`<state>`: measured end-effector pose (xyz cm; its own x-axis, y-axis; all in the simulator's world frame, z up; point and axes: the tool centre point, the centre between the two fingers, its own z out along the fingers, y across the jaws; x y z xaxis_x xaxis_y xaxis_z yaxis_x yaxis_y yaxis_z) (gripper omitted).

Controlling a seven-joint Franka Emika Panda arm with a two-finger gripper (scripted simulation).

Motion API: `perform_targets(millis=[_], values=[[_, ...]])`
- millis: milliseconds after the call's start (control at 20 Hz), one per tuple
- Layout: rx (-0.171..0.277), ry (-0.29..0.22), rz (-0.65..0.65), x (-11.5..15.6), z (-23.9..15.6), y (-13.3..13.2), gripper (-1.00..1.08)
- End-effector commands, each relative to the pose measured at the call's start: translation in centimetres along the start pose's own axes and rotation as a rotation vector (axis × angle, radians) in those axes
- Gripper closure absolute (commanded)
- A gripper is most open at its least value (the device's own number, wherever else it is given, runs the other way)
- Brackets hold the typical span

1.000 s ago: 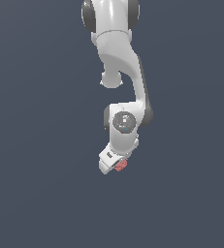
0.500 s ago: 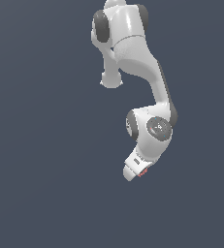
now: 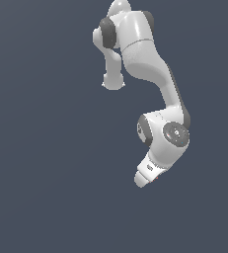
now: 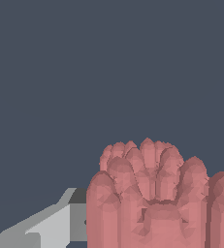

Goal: Pick up the object and move it to a goal position.

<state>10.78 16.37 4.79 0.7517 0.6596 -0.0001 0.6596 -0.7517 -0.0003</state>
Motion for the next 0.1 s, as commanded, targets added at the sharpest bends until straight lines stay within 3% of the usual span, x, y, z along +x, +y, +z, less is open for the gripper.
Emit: perform_targets(millis=[0,50], values=[[0.000,0.000,0.001,0.22,-0.03,-0.07,1.08],[0.000,0.000,0.001,0.24,-0.03,-0.08,1.08]])
